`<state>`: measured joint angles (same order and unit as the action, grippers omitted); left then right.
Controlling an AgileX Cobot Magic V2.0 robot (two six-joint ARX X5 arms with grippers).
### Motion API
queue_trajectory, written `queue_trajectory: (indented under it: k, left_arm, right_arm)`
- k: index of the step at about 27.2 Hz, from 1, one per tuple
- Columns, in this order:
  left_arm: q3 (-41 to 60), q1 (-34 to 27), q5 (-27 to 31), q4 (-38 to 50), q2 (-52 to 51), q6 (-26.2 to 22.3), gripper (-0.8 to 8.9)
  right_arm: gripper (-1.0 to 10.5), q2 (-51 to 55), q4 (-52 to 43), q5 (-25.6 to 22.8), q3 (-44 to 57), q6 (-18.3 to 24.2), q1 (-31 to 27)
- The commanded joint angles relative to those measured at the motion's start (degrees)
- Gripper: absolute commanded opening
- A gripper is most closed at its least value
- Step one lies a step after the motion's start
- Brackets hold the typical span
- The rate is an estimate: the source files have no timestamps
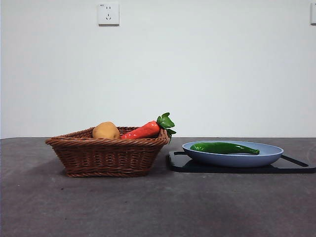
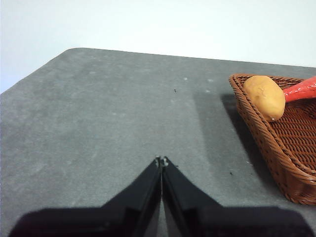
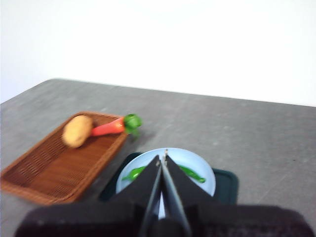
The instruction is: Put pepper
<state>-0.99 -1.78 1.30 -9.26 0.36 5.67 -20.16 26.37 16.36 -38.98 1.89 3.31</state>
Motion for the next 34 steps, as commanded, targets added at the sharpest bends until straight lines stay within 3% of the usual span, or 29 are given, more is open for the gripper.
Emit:
queue_trajectory:
  k: [1, 5, 14, 34]
  left_arm:
    - [0.61, -0.17, -0.07, 0.66, -0.15, 0.35, 0.08]
    - [0.61, -0.17, -0.07, 0.63, -0.15, 0.35, 0.08]
    - [0.61, -0.17, -0.07, 0.66, -0.15, 0.35, 0.08]
    - [0.61, -0.17, -0.07, 0.66, -0.15, 0.35, 0.08]
  right_arm:
    - [0.1, 3.82, -8.7, -2.99, 9.22, -4.72, 0.02]
    - [0.1, 9.68, -15.34, -7.26, 20.15, -7.93, 0.09]
    - [0.1, 18.4, -18.53, -7.85, 32.94, -9.14, 0.13]
    - [0.1, 20.22, -17.27, -7.8, 38.51, -11.5, 0.13]
